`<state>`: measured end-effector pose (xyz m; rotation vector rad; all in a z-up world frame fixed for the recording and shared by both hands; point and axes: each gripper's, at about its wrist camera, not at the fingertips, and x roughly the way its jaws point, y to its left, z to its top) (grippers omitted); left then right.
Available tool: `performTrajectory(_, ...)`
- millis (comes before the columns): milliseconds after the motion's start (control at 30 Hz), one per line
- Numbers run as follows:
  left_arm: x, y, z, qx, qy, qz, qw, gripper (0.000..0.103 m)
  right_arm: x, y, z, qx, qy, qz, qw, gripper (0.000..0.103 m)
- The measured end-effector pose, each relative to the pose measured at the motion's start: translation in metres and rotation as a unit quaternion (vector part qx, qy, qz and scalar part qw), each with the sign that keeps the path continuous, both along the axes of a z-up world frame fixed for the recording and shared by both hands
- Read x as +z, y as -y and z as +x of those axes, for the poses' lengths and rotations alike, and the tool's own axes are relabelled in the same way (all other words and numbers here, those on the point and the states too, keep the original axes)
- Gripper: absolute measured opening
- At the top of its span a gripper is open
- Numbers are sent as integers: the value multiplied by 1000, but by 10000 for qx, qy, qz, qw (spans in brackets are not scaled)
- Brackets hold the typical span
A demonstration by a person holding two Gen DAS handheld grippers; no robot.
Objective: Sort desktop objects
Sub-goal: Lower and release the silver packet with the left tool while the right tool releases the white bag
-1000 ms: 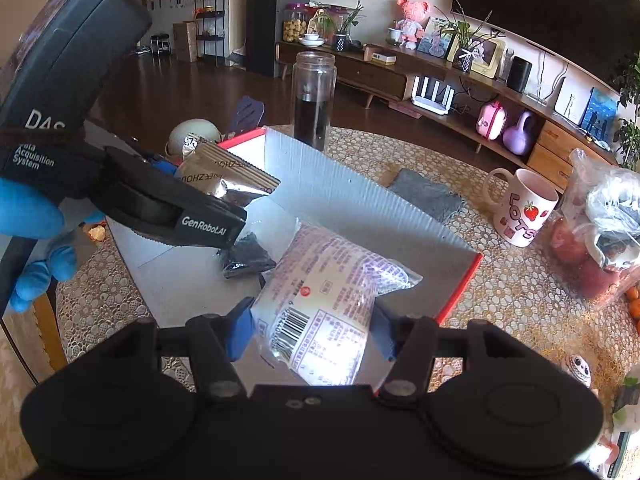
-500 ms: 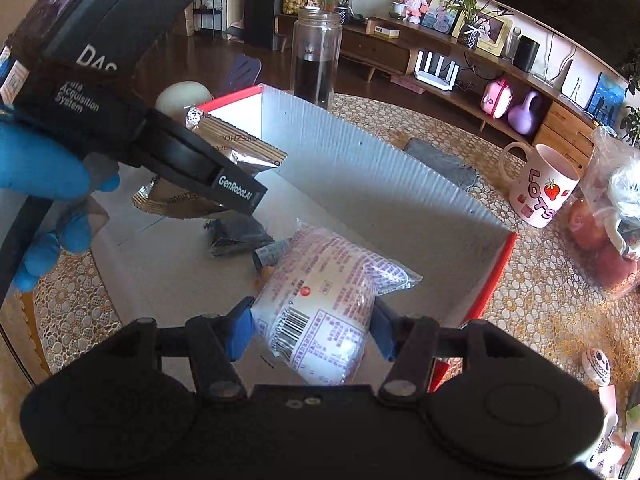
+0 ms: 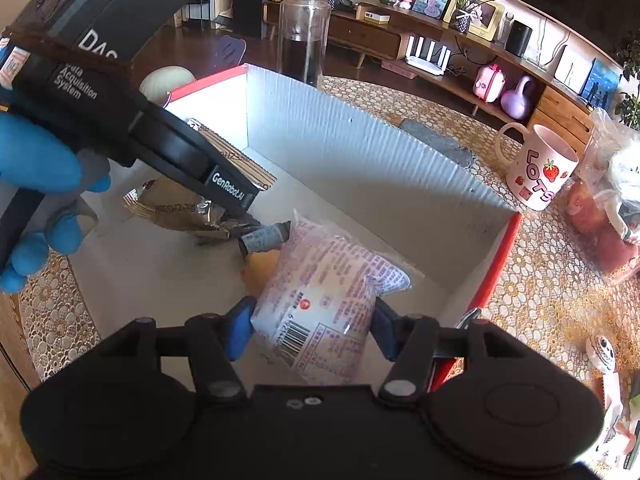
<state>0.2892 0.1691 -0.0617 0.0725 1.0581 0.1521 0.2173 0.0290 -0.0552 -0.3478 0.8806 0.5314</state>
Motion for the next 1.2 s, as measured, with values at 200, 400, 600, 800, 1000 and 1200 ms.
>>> performTrajectory(200,1,2,-1,6,17,47,10000,56,2,2,-1,28,3,76,10000,63)
performTrajectory(400,8,1,-5,133,148,-61,9998,63,9,6,-5,36,110,131,9998,70)
performTrajectory(600,19,7,-13,141,290,-88,9994,69,22,13,-13,93,255,235,9994,88)
performTrajectory(800,26,17,-26,28,355,-54,9994,70,35,24,-25,113,400,346,9985,91)
performTrajectory(1000,34,24,-41,61,459,-142,9988,70,51,42,-38,167,593,505,9968,96)
performTrajectory(1200,40,35,-59,61,545,-222,9982,71,63,64,-48,44,683,654,9955,97)
